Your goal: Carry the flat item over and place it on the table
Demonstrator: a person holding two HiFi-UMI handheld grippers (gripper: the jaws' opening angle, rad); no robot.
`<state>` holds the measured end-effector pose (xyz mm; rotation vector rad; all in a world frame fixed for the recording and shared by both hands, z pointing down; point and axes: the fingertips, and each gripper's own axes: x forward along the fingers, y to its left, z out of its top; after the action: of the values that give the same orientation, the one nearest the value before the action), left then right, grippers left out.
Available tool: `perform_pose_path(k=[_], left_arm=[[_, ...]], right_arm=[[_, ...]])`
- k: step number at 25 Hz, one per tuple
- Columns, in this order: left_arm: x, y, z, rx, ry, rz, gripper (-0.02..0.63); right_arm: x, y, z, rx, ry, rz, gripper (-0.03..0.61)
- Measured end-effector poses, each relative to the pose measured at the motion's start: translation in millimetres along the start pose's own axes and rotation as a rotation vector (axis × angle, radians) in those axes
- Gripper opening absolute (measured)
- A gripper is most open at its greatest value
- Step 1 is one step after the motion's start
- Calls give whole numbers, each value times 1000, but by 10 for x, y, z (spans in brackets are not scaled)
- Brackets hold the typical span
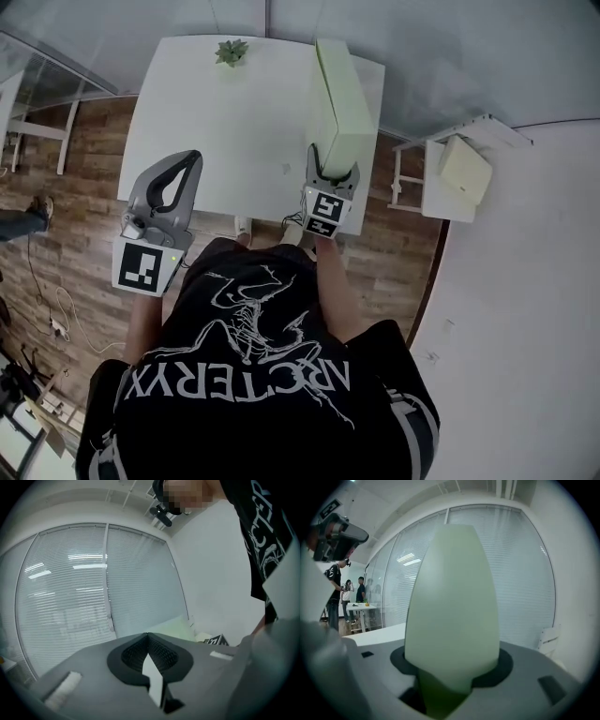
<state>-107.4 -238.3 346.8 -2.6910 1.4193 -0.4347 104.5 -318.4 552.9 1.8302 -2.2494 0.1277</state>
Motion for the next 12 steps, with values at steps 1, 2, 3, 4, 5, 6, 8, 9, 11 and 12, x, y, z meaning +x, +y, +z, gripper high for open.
perform_pose_path(k=[1, 2, 3, 4, 5, 6, 8, 9, 11, 12], left_arm=[[-3, 9, -5, 0, 2, 1, 6], [-5, 20, -12, -1, 4, 3, 6], [-4, 34, -20, -2, 6, 5, 6], [0, 49, -27, -3, 7, 7, 6], [8, 62, -30, -2, 7, 8, 6], [15, 71, -31, 1, 5, 7, 6], [23, 82, -39, 6, 4, 7, 6], [23, 92, -45, 5, 3, 9, 6], [23, 115, -57, 3, 6, 15, 6], [26, 128, -56, 4, 6, 16, 6]], right_arm=[[31, 10, 3, -9, -12, 2, 278], [61, 25, -2, -15, -23, 6, 278], [92, 40, -21, -18, -31, 10, 278], [124, 52, -57, -18, -37, 13, 278], [157, 56, -112, -14, -38, 14, 278], [186, 55, -177, -8, -33, 13, 278], [235, 45, -304, 6, -17, 10, 278], [253, 44, -367, 12, -5, 7, 278], [277, 52, -495, 18, 18, 1, 278], [291, 57, -552, 16, 25, -2, 278]])
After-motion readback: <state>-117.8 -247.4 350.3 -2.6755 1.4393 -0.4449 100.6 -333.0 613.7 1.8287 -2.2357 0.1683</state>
